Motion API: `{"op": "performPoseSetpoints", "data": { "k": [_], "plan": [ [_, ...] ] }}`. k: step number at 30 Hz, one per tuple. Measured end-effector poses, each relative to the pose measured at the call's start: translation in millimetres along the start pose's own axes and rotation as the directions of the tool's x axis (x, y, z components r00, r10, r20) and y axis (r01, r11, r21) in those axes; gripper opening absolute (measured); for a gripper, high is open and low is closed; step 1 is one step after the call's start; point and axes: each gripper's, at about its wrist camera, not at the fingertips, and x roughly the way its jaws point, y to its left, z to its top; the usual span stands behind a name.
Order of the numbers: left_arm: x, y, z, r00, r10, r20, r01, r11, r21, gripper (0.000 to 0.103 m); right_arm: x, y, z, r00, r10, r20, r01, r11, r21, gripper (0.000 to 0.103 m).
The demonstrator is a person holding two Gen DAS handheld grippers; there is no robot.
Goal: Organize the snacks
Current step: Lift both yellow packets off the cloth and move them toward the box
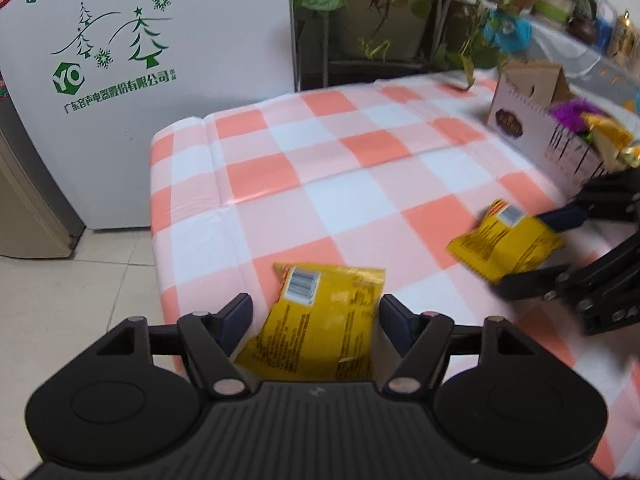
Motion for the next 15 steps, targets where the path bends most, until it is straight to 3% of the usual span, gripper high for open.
{"op": "performPoseSetpoints", "data": {
  "k": [1, 4, 9, 15],
  "plan": [
    [1.0, -1.1, -1.8, 1.000, 0.006, 0.000, -0.006, 1.000, 0.002, 0.069, -1.8, 0.4, -0.6, 1.000, 0.000, 0.002, 0.000, 1.000, -0.001, 0.070],
    [-0.4, -1.4, -1.2, 1.000, -0.027, 0.000, 0.027, 0.999, -0.032, 0.053, -10.4, 3.1, -2.4, 1.000, -0.002, 0.018, 0.002, 1.000, -0.019, 0.069],
    [-4.7, -14.9, 0.7, 1.000, -0.003, -0.001, 0.003, 1.000, 0.005, 0.050, -29.2, 8.7, -2.8, 0.998, -0.018, 0.052, 0.022, 0.997, -0.073, 0.063],
    [-10.0, -22.1, 4.9, 1.000, 0.000, 0.003, 0.000, 0.999, -0.035, 0.050, -44.9, 6.6, -4.8, 0.998, -0.030, 0.055, 0.036, 0.993, -0.113, 0.056]
  ]
}}
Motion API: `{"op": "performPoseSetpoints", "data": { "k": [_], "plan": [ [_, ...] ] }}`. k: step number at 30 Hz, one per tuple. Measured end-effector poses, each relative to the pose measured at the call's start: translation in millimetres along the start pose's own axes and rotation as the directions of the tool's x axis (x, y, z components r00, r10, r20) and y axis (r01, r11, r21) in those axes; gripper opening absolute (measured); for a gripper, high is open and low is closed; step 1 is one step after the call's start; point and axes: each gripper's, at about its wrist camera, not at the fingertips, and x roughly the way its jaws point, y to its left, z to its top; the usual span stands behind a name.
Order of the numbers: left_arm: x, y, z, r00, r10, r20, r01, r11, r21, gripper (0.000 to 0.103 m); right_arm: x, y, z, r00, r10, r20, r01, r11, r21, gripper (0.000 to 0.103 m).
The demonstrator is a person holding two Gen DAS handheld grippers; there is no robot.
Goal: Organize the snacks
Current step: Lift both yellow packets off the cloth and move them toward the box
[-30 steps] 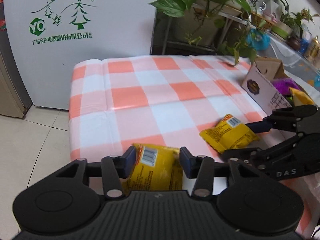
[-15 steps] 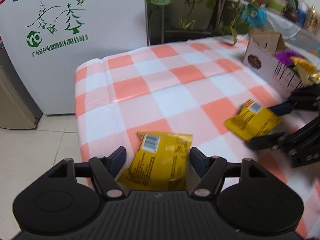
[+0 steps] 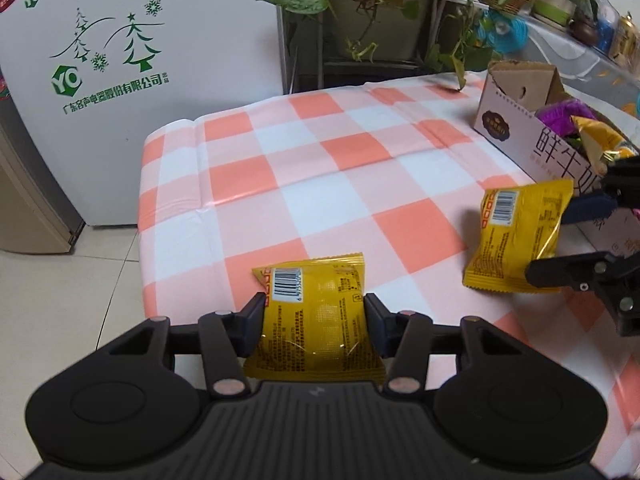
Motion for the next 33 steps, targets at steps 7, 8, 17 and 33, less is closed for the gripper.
{"op": "performPoseSetpoints", "data": {
  "k": [7, 8, 17, 33],
  "plan": [
    [-5.8, -5.5, -1.2, 1.000, 0.008, -0.001, -0.008, 0.999, -0.046, 0.050, 0.3, -6.4, -13.5, 1.000, 0.020, -0.010, -0.020, 0.999, 0.038, 0.073],
    [-6.5, -5.3, -1.2, 1.000, 0.007, -0.001, -0.007, 0.998, -0.057, 0.050, -0.9, -6.1, -14.0, 1.000, 0.016, -0.002, -0.016, 0.999, 0.041, 0.077],
    [-7.9, -6.9, 4.4, 1.000, -0.018, 0.010, 0.019, 0.995, -0.094, 0.050, -1.4, -6.4, -4.2, 0.998, 0.019, 0.060, -0.022, 0.999, 0.048, 0.093],
    [-6.5, -0.8, 3.5, 1.000, -0.008, -0.005, 0.007, 0.991, -0.132, 0.050, 59.0, 9.2, -1.4, 1.000, -0.022, -0.006, 0.022, 1.000, 0.000, 0.098]
  ]
}}
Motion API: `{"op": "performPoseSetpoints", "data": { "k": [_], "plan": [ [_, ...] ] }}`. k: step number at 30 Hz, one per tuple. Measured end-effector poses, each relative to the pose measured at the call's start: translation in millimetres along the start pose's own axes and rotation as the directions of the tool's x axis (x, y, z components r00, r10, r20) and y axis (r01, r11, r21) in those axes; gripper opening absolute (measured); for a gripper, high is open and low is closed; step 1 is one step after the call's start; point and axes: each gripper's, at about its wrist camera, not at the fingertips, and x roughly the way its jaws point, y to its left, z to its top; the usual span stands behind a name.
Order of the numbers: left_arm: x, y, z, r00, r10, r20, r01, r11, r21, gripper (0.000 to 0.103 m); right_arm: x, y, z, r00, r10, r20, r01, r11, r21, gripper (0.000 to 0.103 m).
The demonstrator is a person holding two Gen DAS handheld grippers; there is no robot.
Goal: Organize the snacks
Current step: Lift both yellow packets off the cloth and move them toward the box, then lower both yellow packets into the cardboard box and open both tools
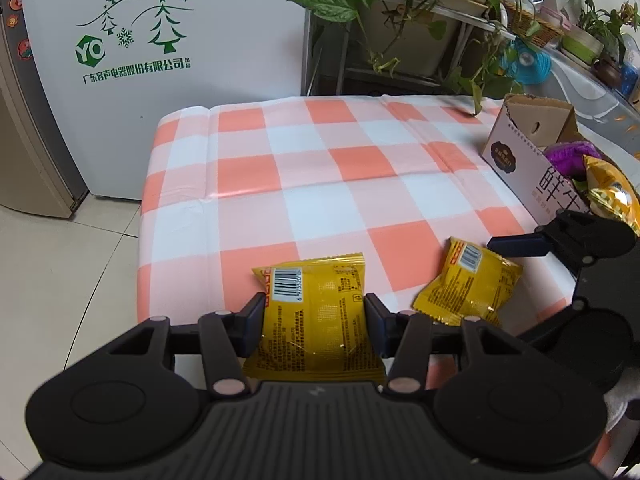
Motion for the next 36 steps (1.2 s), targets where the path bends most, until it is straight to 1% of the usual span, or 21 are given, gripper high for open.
{"op": "performPoseSetpoints", "data": {
  "k": [1, 2, 4, 9, 15, 19, 22, 27, 31, 36],
  "plan": [
    [0.0, 0.2, -0.3, 1.000, 0.001, -0.001, -0.001, 1.000, 0.000, 0.050, -0.7, -3.1, -0.6, 1.000, 0.010, 0.002, -0.010, 1.000, 0.027, 0.092],
    [0.0, 0.4, -0.3, 1.000, 0.003, -0.002, -0.003, 1.000, -0.001, 0.050, -2.5, -3.2, -0.3, 1.000, 0.003, 0.007, -0.003, 0.999, 0.034, 0.088],
    [-0.4, -0.3, 1.0, 1.000, 0.006, 0.001, -0.006, 1.000, -0.002, 0.050, -5.3, -2.3, 0.7, 1.000, 0.014, 0.005, -0.014, 1.000, 0.024, 0.076],
    [-6.6, -2.7, 8.2, 1.000, -0.003, 0.030, 0.004, 1.000, -0.021, 0.051, -11.4, 2.9, -0.7, 0.999, 0.044, -0.001, -0.044, 0.999, 0.011, 0.068],
    [-14.5, -8.0, 16.7, 0.998, -0.013, 0.067, 0.015, 0.999, -0.032, 0.051, -32.0, 6.6, 6.7, 0.998, 0.053, 0.019, -0.053, 0.999, -0.012, 0.068],
    [-19.4, -13.8, 20.7, 0.996, -0.021, 0.085, 0.025, 0.998, -0.050, 0.051, -53.2, 1.3, 15.9, 0.996, 0.074, 0.041, -0.073, 0.997, -0.019, 0.068],
    [-23.9, -22.1, 24.1, 0.994, -0.033, 0.101, 0.038, 0.998, -0.053, 0.051, -67.9, -6.1, 19.5, 0.995, 0.088, 0.038, -0.087, 0.996, -0.034, 0.068],
    [-31.5, -39.9, 30.2, 0.990, -0.046, 0.131, 0.050, 0.998, -0.032, 0.051, -93.8, -22.6, 19.2, 0.997, 0.065, 0.045, -0.061, 0.995, -0.081, 0.068],
    [-37.7, -50.8, 33.8, 0.986, -0.057, 0.154, 0.062, 0.998, -0.027, 0.051, -112.0, -41.6, 15.0, 0.995, 0.056, 0.086, -0.052, 0.998, -0.042, 0.068],
    [-40.3, -62.5, 34.8, 0.985, -0.053, 0.164, 0.057, 0.998, -0.021, 0.051, -120.4, -63.1, 11.5, 0.991, 0.043, 0.127, -0.046, 0.999, 0.025, 0.068]
  ]
}}
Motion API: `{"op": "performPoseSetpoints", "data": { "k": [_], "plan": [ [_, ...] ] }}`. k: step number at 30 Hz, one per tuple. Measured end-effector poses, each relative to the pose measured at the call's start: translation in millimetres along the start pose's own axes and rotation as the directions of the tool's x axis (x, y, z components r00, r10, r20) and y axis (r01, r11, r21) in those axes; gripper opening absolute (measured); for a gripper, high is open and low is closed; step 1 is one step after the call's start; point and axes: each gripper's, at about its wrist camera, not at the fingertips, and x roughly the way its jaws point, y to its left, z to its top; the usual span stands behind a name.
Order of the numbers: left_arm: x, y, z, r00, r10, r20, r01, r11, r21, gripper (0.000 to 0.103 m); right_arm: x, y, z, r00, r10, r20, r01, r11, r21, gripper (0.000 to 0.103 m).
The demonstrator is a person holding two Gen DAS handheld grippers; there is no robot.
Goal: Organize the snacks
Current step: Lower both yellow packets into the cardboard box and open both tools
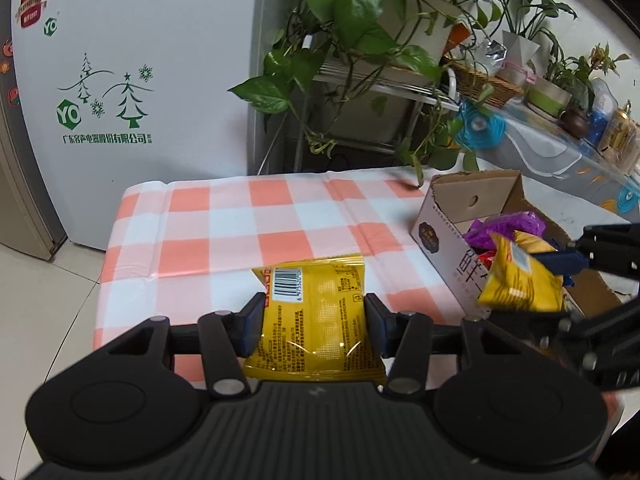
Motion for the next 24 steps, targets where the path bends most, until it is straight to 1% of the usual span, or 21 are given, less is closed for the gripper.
{"op": "performPoseSetpoints", "data": {
  "k": [6, 14, 20, 24],
  "plan": [
    [1.6, -13.6, -3.4, 1.000, -0.007, 0.000, 0.007, 1.000, 0.004, 0.051, -10.9, -20.5, 2.0, 0.999, -0.003, 0.052, 0.000, 0.998, 0.059, 0.068],
    [-5.5, -42.1, -16.3, 0.998, -0.056, 0.016, 0.055, 0.998, 0.012, 0.051, -29.6, -56.6, -1.5, 0.994, -0.041, 0.099, 0.027, 0.990, 0.136, 0.068],
    [-13.4, -77.0, -23.5, 0.995, -0.093, 0.029, 0.092, 0.995, 0.028, 0.051, -42.4, -82.9, -9.5, 0.992, -0.073, 0.107, 0.053, 0.982, 0.180, 0.068],
    [-17.1, -103.3, -20.7, 0.992, -0.117, 0.041, 0.116, 0.993, 0.032, 0.051, -46.4, -98.7, -17.0, 0.989, -0.114, 0.094, 0.091, 0.972, 0.217, 0.068]
  ]
}}
